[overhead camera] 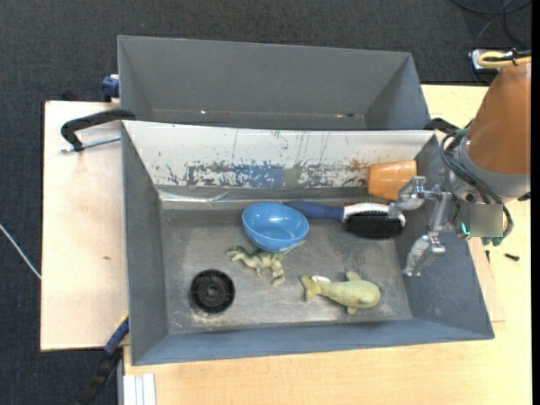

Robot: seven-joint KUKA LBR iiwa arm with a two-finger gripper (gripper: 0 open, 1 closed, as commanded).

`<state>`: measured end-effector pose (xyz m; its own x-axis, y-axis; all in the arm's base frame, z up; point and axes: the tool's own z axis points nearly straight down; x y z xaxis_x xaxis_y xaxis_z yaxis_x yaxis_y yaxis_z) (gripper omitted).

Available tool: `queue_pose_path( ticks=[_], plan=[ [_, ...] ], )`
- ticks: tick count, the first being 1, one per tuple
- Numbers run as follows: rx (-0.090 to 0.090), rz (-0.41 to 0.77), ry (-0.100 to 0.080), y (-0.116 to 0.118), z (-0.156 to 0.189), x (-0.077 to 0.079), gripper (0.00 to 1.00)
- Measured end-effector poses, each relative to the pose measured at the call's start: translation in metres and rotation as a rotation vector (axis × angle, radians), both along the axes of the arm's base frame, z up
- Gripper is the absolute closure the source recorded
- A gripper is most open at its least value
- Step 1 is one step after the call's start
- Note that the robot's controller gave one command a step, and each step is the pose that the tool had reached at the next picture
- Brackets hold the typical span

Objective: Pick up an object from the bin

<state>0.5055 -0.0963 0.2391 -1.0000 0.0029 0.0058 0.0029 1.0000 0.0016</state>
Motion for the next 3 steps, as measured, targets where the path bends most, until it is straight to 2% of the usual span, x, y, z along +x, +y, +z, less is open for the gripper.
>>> queue_pose_path(
  ticks=[1,2,3],
  plan=[
    [-0.001,0.026,-0.011,0.040,-0.169,0.007,0.00],
    [-0.002,0.026,-0.014,0.039,-0.166,0.008,1.00],
    [-0.003,0.090,-0.020,0.032,-0.005,0.012,1.00]
  ],
)
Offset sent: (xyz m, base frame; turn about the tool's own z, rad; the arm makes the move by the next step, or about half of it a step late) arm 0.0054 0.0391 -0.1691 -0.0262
